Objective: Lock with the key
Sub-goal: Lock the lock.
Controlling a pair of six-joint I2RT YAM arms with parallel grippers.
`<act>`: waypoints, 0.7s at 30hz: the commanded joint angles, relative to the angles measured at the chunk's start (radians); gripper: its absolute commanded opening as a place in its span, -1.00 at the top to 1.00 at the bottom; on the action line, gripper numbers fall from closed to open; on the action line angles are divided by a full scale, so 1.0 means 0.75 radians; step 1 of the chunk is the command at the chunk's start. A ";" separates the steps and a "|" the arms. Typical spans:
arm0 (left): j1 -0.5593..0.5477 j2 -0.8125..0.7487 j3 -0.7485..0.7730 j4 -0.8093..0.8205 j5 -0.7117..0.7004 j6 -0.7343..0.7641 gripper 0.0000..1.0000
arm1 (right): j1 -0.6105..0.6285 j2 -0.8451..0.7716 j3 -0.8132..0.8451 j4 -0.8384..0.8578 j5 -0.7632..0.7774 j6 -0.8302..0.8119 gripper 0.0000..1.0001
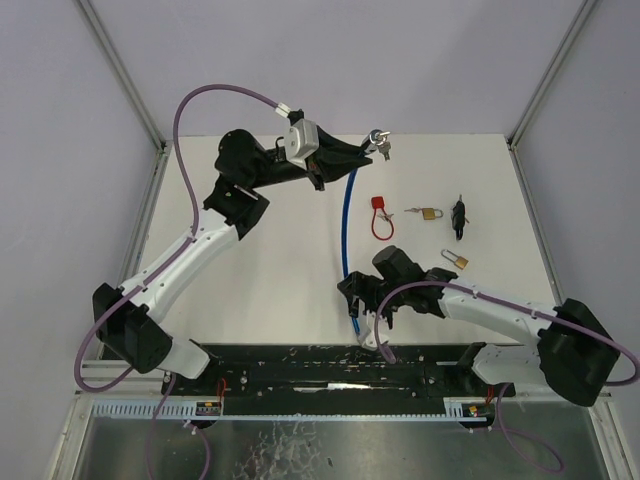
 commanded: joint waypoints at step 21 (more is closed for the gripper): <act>0.039 0.001 -0.023 0.060 -0.071 0.060 1.00 | 0.098 -0.008 -0.189 0.456 -0.031 -0.010 0.98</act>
